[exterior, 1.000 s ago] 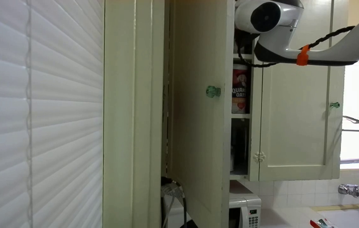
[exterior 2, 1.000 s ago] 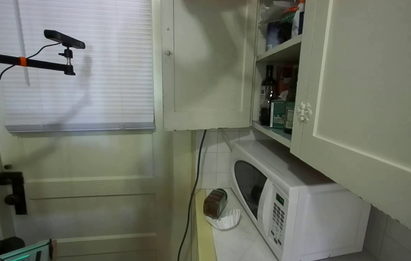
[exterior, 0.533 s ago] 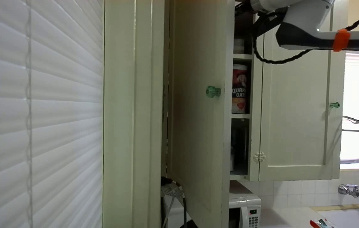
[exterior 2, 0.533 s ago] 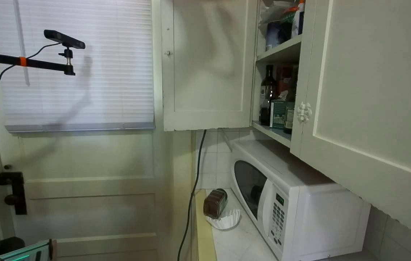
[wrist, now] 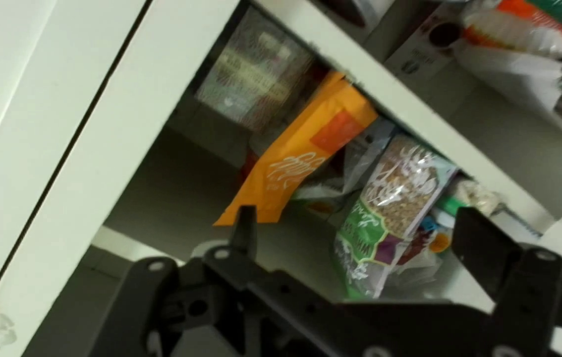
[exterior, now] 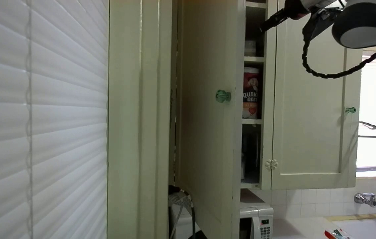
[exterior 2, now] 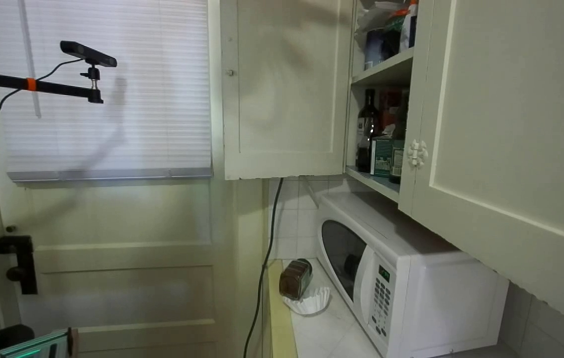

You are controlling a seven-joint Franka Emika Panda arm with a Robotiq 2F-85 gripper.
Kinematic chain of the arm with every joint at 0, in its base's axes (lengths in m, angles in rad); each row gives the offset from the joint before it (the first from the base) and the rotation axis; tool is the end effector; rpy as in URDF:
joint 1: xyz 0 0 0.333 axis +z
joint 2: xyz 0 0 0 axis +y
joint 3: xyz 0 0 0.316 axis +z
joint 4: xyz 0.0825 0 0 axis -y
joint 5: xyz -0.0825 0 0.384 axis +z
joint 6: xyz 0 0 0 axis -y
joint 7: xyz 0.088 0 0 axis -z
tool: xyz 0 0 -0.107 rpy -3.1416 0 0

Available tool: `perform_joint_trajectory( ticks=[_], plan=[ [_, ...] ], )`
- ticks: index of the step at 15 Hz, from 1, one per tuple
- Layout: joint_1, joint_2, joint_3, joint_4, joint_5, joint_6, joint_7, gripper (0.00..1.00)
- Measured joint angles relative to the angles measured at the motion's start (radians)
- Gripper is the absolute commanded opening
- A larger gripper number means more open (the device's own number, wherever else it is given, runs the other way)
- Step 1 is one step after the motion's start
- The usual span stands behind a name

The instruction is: Put the orange packet into the cupboard

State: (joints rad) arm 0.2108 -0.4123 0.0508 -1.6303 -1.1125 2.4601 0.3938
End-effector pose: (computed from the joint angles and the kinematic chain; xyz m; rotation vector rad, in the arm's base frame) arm 0.3942 0.1168 0.9136 1.8135 0.2562 1.6512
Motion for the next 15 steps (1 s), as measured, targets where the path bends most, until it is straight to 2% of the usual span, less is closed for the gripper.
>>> perform_joint_trajectory(
  ticks=[5,7,10,15],
  plan=[
    [0.006,-0.201,0.013,-0.274,0.318,-0.007,-0.168,1.00],
    [0.046,-0.282,0.009,-0.389,0.375,-0.039,-0.186,1.00],
    [0.109,-0.408,-0.001,-0.565,0.485,-0.122,-0.201,1.00],
    [0.095,-0.632,0.049,-0.822,0.778,-0.321,-0.259,1.00]
  ],
)
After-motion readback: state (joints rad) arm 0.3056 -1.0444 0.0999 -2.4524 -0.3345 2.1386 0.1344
